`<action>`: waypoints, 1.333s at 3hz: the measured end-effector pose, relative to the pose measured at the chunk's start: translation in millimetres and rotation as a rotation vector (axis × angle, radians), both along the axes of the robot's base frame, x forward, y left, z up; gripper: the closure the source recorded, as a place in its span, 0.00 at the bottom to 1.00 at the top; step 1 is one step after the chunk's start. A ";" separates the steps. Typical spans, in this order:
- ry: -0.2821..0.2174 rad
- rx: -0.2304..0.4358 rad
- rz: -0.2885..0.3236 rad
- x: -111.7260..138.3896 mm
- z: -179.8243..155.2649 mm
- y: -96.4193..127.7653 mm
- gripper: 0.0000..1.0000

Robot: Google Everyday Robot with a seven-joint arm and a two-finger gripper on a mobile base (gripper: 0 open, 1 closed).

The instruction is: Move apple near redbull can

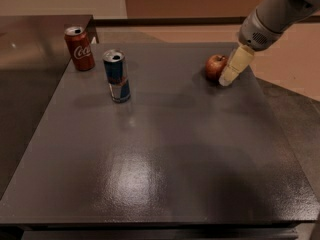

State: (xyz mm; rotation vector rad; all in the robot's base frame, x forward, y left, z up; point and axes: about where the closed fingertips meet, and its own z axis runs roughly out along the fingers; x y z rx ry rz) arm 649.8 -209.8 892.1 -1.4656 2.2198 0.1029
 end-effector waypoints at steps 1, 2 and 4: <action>0.030 0.025 0.001 10.9 -13.5 5.4 0.00; 0.055 0.036 0.007 15.1 -25.9 10.8 0.00; 0.089 0.047 0.014 14.1 -38.4 17.2 0.16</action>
Offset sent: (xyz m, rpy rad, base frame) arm 0.0185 0.0133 -0.0341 0.0484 0.0759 0.0081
